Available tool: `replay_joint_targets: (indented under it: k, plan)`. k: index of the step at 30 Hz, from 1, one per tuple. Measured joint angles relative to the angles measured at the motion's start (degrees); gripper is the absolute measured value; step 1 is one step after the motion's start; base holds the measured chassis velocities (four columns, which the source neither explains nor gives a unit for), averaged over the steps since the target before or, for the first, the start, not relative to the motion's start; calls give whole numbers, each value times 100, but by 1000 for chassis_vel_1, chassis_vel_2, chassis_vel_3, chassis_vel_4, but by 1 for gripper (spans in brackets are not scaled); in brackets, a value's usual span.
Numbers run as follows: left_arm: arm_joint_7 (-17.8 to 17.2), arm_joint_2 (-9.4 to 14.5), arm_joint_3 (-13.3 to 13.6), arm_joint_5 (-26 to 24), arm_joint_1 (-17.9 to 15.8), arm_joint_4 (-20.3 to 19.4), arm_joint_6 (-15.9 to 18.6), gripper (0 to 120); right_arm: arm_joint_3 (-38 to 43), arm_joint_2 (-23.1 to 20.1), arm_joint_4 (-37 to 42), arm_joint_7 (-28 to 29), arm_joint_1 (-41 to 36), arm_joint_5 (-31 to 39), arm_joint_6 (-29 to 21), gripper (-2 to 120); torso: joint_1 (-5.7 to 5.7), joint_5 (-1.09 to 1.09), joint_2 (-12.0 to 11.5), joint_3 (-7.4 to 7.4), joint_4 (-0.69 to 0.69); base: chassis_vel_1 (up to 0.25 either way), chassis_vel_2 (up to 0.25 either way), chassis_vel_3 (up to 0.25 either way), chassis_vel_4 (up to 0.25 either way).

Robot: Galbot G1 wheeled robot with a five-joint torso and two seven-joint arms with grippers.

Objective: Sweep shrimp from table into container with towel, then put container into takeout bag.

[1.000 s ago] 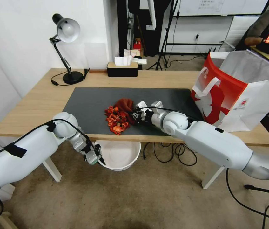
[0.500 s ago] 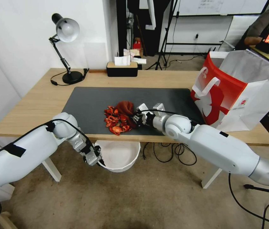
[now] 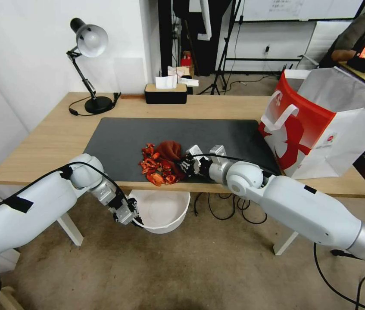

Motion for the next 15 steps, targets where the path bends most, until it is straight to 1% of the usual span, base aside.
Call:
replay_joint_targets:
  k: [15]
  plan:
    - [-15,-24,6,-15,9,8,18,0,47,-34,307,161,-119,73,-9,5,0,0,0,0,0,0,0,0,0]
